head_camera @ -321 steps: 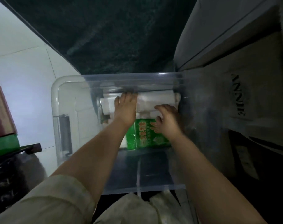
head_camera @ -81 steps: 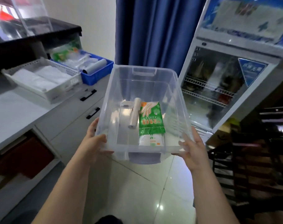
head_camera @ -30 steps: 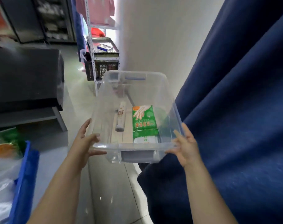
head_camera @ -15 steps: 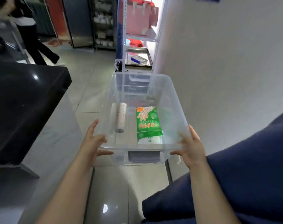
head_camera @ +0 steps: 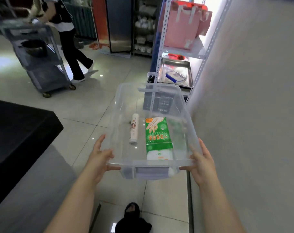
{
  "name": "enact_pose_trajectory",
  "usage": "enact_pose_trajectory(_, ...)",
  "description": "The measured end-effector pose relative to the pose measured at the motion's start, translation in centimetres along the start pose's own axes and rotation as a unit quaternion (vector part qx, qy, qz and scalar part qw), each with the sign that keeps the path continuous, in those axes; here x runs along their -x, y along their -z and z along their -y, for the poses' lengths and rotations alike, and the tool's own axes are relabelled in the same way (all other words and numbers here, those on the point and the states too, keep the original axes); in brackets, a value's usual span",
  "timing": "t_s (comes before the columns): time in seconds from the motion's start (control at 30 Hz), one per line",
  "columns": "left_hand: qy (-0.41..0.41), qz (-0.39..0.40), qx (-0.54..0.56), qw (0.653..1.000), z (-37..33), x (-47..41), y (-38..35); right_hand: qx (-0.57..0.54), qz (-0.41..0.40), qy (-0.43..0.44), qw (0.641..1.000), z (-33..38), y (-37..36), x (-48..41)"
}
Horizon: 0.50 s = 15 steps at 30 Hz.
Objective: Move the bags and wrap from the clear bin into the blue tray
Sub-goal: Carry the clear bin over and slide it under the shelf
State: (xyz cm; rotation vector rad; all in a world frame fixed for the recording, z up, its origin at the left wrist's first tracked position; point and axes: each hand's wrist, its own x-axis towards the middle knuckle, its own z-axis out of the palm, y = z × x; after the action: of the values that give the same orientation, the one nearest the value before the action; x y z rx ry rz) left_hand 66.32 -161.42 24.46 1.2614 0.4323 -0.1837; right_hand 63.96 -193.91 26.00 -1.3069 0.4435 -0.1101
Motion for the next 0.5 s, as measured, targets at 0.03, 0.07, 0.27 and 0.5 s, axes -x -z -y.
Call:
enact_pose_trajectory(0.03, 0.002, 0.001, 0.003, 1.0, -0.9, -2.8, -0.4, -0.003, -0.004, -0.005, 1.0, 0.4, -1.4, -2.8)
enact_pose_trajectory(0.07, 0.003, 0.001, 0.001, 1.0, -2.1, -5.6, -0.9, -0.005, -0.006, -0.007, 1.0, 0.8, -2.8, -5.5)
enact_pose_trajectory(0.27, 0.01, -0.022, 0.004, 1.0, -11.1, -21.3, -3.4, -0.026, 0.013, -0.007, 1.0, 5.2, -11.6, -19.8)
enact_pose_trajectory(0.5, 0.01, -0.058, 0.033, 0.998, -18.1, -36.1, -4.8, -0.049, 0.058, -0.027, 0.997, 7.7, -20.5, -36.1)
